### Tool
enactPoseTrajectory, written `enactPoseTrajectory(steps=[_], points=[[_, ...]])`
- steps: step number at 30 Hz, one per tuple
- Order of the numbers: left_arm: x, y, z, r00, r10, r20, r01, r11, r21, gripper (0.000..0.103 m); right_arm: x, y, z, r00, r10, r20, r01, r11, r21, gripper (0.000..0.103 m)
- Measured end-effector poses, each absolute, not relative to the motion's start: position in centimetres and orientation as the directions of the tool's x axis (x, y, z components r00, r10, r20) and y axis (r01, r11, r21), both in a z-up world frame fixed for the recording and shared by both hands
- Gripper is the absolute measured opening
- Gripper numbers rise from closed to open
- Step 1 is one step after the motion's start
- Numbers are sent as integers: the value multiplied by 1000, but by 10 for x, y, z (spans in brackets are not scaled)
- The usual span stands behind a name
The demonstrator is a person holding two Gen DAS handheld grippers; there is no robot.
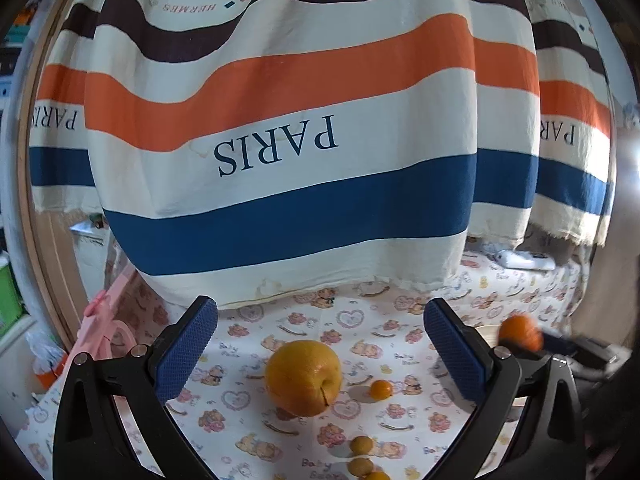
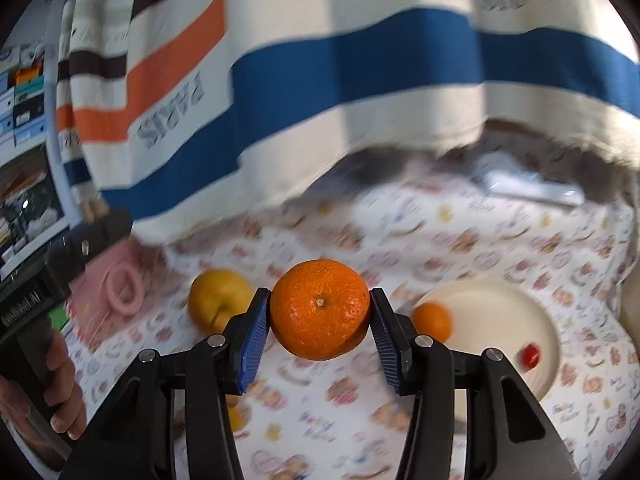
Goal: Organize fruits
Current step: 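Lift the held orange toward the white plate with the right gripper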
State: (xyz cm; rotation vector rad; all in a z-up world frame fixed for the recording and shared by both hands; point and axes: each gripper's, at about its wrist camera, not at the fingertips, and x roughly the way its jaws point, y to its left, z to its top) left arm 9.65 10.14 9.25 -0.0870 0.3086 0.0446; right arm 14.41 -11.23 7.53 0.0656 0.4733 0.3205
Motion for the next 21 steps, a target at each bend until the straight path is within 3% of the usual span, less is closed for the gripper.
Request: enactPoseTrajectory(steps=[3, 7, 13, 21], points=[[101, 96, 87, 949, 69, -307, -84, 996, -34, 102, 144, -127, 69, 872, 282, -399, -245, 959, 143, 51], [112, 87, 75, 942, 156, -296, -143, 987, 66, 102, 153, -139, 59, 852, 288, -436, -226, 956, 188, 51], [130, 74, 56, 932, 164, -324, -91, 969, 228, 102, 151, -150, 58, 862, 264, -434, -194, 961, 199, 51], [163, 75, 25, 840, 23, -542, 61, 989, 137, 94, 154, -156, 55, 866, 241, -439, -170, 966, 193, 51]])
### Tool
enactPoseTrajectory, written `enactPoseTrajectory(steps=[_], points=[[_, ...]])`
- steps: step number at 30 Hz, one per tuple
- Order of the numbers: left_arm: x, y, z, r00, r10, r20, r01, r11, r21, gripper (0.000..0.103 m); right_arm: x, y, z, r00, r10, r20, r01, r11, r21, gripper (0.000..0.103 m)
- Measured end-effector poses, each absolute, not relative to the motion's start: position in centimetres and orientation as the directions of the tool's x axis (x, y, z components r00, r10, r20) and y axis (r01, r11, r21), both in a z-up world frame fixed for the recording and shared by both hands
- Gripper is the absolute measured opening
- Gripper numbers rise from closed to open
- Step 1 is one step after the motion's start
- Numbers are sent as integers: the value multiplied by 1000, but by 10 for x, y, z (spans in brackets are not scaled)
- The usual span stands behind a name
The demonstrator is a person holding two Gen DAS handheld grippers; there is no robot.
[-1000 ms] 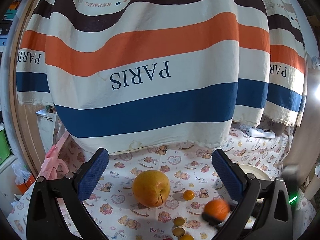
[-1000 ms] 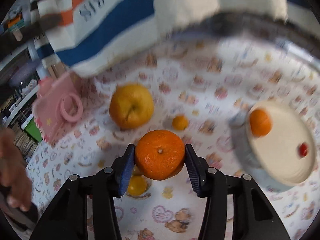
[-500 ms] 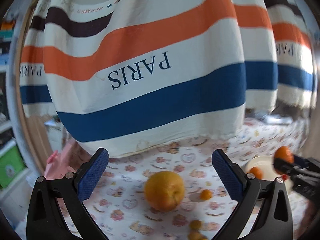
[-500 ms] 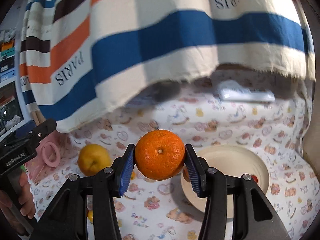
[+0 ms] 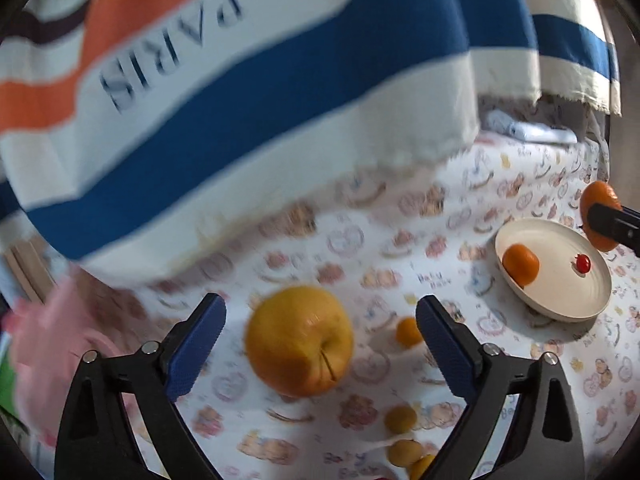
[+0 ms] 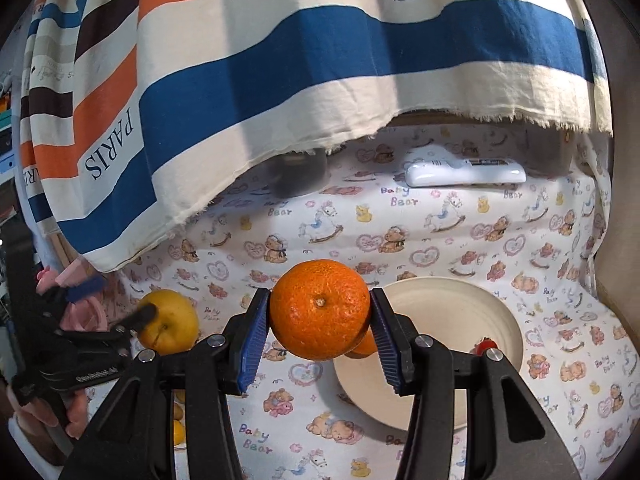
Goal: Organize fruits
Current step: 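Lift the held orange toward the white plate with the right gripper, then close the left gripper on the large yellow apple and lift it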
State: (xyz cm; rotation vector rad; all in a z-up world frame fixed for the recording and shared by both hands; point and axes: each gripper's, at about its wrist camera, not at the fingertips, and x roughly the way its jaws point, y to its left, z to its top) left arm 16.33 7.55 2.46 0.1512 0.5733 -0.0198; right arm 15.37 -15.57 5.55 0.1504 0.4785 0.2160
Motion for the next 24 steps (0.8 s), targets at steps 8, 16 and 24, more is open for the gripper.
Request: enactPoseTrajectory(steps=[8, 16, 24], points=[[184, 107, 4, 786, -38, -617, 30, 999, -22, 93, 155, -149, 51, 848, 261, -461, -195, 963, 187, 51], [203, 134, -11, 731, -177, -659, 27, 973, -231, 93, 159, -146, 45, 830, 276, -484, -204, 959, 198, 51], [216, 138, -29, 691, -177, -701, -3, 969, -247, 93, 163, -145, 42, 818, 281, -503, -205, 958, 201, 51]])
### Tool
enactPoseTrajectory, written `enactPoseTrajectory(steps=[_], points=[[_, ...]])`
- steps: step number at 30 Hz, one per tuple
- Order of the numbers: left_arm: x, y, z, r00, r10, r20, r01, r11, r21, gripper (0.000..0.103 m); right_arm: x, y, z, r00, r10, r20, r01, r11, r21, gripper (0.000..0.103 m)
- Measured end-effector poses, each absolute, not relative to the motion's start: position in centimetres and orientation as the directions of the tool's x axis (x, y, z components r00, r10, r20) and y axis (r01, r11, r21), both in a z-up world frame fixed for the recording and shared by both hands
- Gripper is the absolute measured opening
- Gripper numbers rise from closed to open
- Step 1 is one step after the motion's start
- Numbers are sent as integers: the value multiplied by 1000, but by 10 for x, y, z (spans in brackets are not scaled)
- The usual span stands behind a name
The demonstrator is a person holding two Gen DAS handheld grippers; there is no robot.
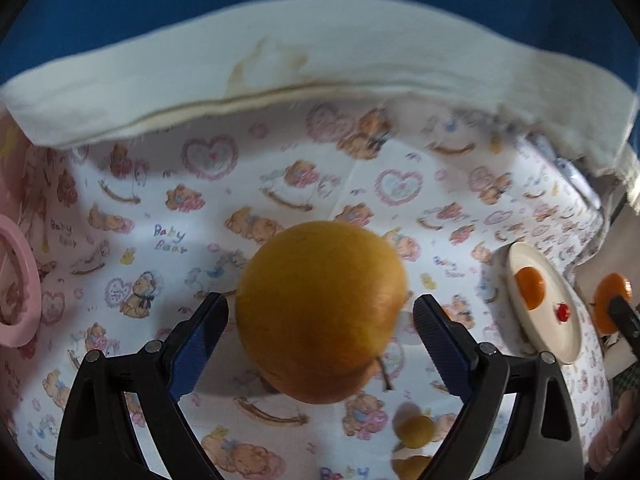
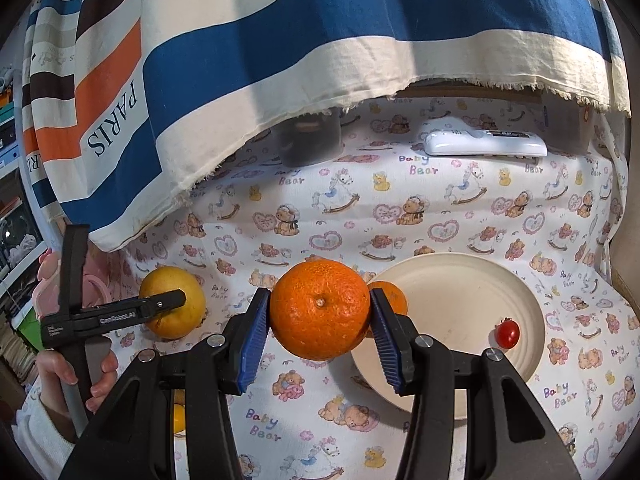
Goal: Organize fruits
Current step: 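Close the left gripper on the large yellow apple and lift it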
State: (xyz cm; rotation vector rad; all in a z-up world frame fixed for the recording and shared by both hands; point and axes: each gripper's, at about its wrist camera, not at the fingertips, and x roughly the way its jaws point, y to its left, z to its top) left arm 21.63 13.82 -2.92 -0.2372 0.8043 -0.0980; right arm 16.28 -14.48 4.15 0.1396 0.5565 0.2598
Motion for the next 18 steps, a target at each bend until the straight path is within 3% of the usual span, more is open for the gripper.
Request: enactPoseTrajectory(steps=[3, 6, 14, 18], points=[[220, 138, -34, 684, -180, -707, -3, 969, -249, 92, 164, -144, 40, 813, 283, -509, -206, 957, 204, 51], [222, 136, -36, 677, -204, -707, 14, 964, -264, 83, 165, -144, 39, 811, 282, -513, -205, 958, 202, 51], [215, 124, -30, 675, -138, -725, 7, 983, -181, 82, 166, -148, 40, 811, 277, -516, -196, 959, 207, 51], [205, 118, -16, 711, -121, -693, 15, 987, -157, 82, 166, -151, 41, 811, 277, -515, -192, 958, 214, 51]])
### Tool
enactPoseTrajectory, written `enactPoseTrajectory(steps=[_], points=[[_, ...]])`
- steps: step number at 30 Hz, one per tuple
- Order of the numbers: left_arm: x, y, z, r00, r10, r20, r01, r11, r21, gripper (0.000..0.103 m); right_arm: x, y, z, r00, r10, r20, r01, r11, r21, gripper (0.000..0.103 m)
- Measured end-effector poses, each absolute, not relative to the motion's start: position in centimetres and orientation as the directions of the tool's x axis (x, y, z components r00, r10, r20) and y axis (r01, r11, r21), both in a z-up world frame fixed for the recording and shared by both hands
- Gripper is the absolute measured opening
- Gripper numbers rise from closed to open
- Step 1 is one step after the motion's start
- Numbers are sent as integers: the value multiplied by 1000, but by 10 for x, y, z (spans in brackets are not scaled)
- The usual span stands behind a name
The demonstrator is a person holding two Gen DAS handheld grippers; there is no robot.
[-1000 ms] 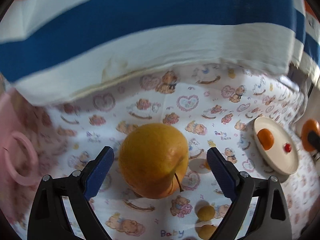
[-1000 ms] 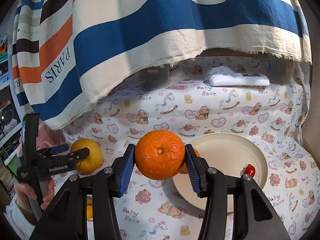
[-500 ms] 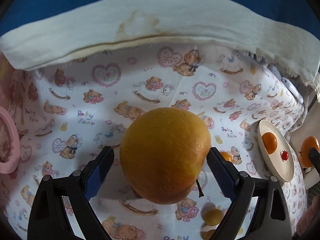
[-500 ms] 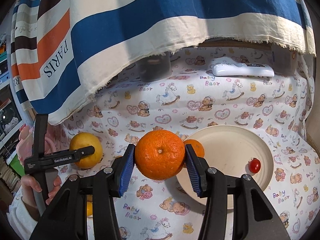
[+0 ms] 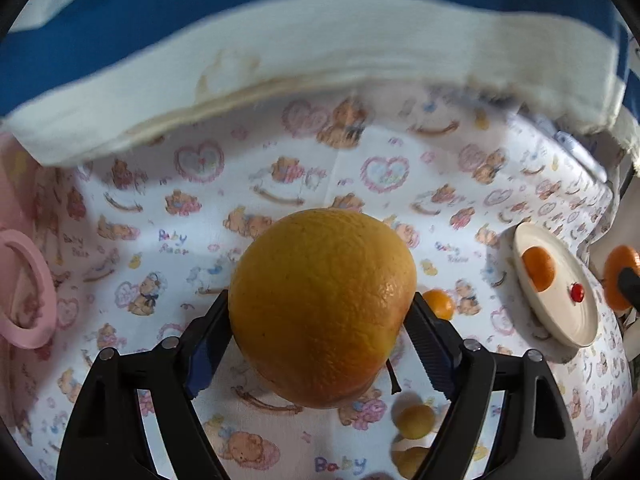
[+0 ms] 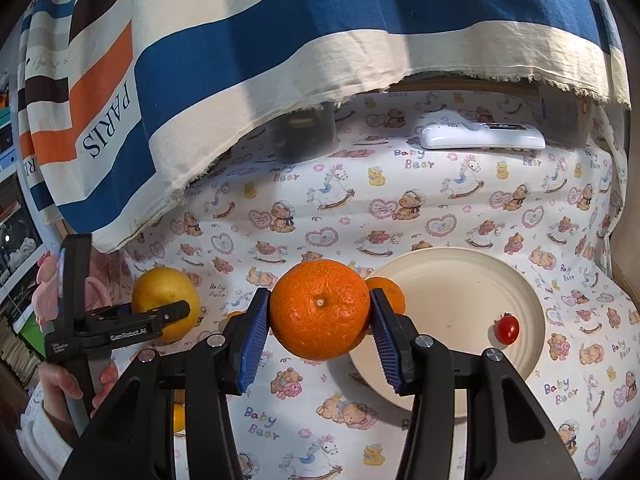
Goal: Organize fruits
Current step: 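Close the left gripper on the large yellow apple and lift it, then carry the yellow apple in the left gripper over the plate while the right gripper carries the orange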
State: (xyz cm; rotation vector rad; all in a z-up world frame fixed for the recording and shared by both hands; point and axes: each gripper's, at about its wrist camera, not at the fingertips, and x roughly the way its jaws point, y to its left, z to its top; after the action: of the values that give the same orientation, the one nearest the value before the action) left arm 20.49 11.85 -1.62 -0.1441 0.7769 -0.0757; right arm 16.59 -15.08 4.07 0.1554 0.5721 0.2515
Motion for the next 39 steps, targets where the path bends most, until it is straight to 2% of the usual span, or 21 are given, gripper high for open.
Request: enactPoseTrajectory(steps=[7, 13, 18, 23, 26, 30, 32, 39], points=[[180, 115, 22, 760, -139, -635, 48, 986, -158, 82, 166, -156, 45, 817, 267, -511, -176, 960, 219, 51], [162, 95, 45, 780, -165, -603, 124, 986, -109, 82, 151, -165, 73, 862, 214, -459, -146, 973, 179, 51], [144, 75, 64, 793, -228, -565, 189, 974, -127, 82, 128, -183, 110, 893, 218, -393, -178, 974, 138, 51], [134, 40, 85, 781, -286, -556, 268, 956, -116, 82, 119, -225, 126, 939, 129, -320, -100, 989, 104, 51], [135, 19, 93, 758, -331, -562, 312, 941, -132, 82, 125, -250, 119, 946, 75, -314, -39, 992, 118, 51], [141, -15, 95, 754, -334, -565, 329, 937, -115, 82, 140, -278, 101, 932, 63, -357, 1, 984, 176, 51], [151, -31, 90, 735, -353, -579, 339, 931, -138, 82, 148, -289, 95, 916, 104, -387, -19, 976, 218, 51], [183, -90, 49, 635, -370, -678, 350, 920, -174, 82, 162, -307, 78, 867, 148, -475, -1, 955, 297, 51]])
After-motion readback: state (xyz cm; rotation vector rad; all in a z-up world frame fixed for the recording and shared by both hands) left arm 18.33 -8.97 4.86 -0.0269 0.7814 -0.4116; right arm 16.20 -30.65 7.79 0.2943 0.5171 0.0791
